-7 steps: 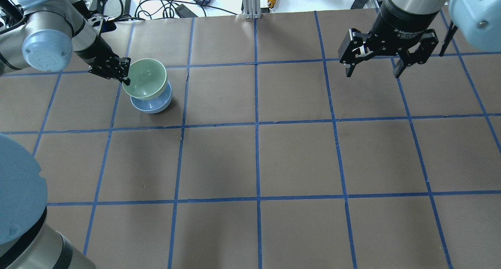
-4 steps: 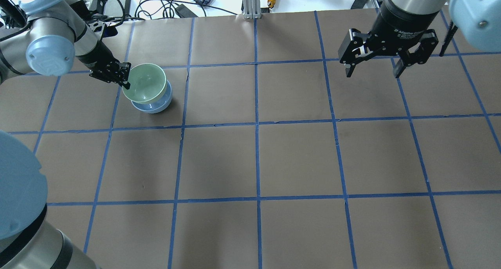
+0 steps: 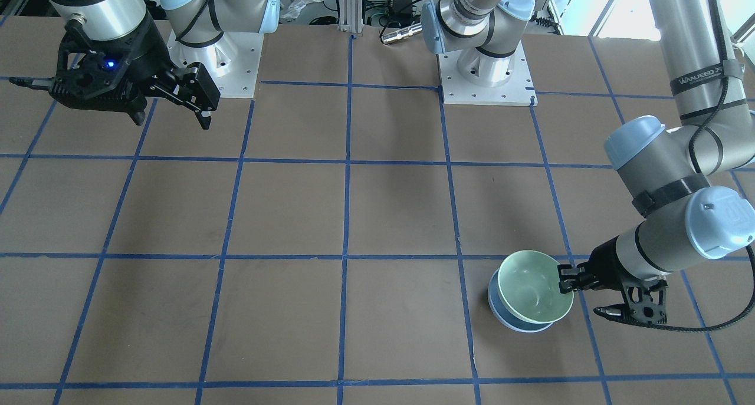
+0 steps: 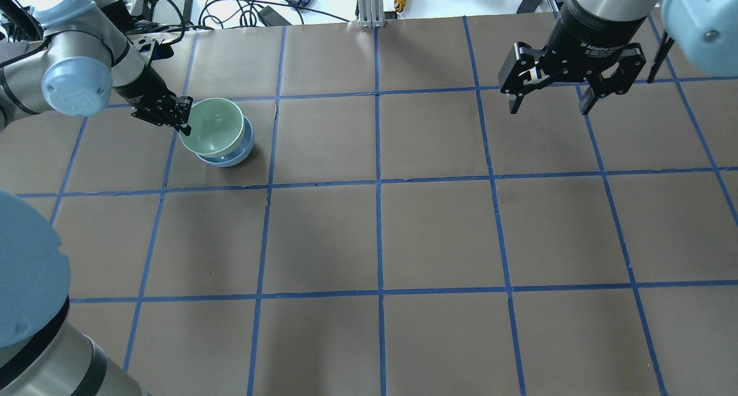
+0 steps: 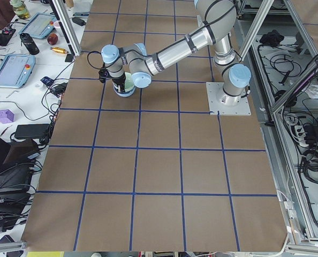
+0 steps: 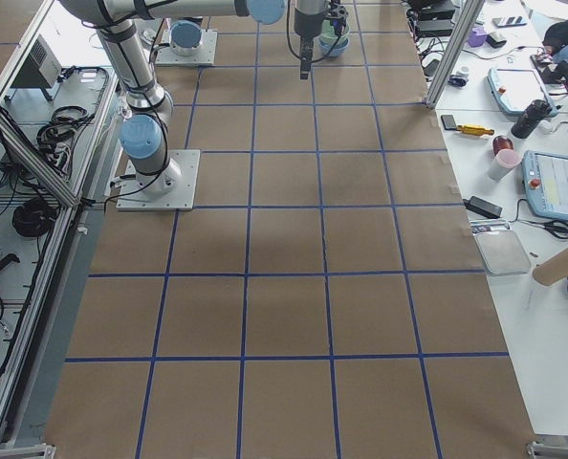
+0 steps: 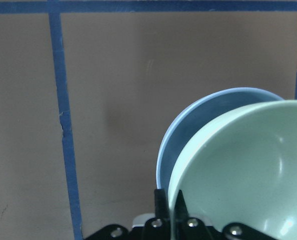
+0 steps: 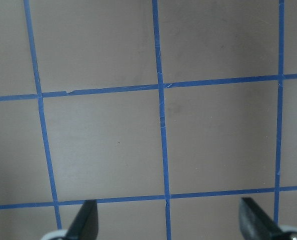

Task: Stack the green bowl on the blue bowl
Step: 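Lower the green bowl into the blue bowl with the left gripper, then open the left gripper and raise it away from the stacked bowls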

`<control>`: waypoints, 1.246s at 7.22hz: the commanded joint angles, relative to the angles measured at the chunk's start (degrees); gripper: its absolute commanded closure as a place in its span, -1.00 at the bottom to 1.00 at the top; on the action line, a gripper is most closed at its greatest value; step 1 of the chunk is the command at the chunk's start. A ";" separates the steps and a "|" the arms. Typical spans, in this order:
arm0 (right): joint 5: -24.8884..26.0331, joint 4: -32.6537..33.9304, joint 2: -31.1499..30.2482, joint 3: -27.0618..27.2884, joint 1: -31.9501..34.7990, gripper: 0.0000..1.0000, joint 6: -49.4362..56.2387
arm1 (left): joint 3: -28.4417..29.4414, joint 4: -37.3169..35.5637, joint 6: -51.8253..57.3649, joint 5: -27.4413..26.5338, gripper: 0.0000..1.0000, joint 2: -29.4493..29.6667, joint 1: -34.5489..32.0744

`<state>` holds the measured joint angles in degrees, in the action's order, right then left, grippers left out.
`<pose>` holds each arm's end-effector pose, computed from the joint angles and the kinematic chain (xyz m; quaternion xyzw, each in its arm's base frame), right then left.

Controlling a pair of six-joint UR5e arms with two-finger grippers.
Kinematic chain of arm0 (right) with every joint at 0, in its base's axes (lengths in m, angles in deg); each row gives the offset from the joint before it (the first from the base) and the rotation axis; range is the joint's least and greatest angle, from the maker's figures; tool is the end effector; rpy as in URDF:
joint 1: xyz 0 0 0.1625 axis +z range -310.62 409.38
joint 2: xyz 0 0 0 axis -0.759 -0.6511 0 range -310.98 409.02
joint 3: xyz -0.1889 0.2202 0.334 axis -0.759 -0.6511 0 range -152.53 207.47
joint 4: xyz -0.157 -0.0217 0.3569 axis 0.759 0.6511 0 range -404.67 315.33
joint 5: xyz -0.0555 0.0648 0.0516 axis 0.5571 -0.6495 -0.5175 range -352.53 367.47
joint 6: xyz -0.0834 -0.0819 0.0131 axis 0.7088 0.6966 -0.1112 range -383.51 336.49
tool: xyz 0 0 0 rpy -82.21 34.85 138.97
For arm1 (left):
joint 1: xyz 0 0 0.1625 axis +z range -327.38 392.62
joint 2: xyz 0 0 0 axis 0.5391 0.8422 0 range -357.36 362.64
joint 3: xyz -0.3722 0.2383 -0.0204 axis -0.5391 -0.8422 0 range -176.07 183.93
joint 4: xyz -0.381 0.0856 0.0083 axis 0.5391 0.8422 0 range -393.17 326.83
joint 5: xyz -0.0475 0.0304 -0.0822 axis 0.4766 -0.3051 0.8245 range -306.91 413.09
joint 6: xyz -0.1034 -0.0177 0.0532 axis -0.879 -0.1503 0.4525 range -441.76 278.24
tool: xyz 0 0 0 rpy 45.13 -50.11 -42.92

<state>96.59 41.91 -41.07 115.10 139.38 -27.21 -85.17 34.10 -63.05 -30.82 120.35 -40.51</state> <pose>0.1351 -0.4638 0.5014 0.0322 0.9994 0.0086 0.0074 0.0417 -0.6399 0.2648 -0.0142 -0.9979 -0.0176 0.0614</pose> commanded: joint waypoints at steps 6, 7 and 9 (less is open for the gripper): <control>0.00 -0.01 0.00 0.00 0.00 -1.00 0.00 | 1.20 0.57 -1.21 -0.20 -0.70 -2.38 -0.08; 0.00 -0.01 0.00 0.00 0.00 -1.00 0.00 | 1.29 4.32 -1.83 -0.46 -0.70 -4.92 -0.95; 0.00 0.08 0.00 0.00 0.00 -1.00 0.00 | 1.73 9.51 -8.15 -8.78 -0.76 -11.77 -6.63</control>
<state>96.59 41.95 -41.07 115.13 139.38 -27.21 -83.74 40.04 -68.31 -35.38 112.77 -43.42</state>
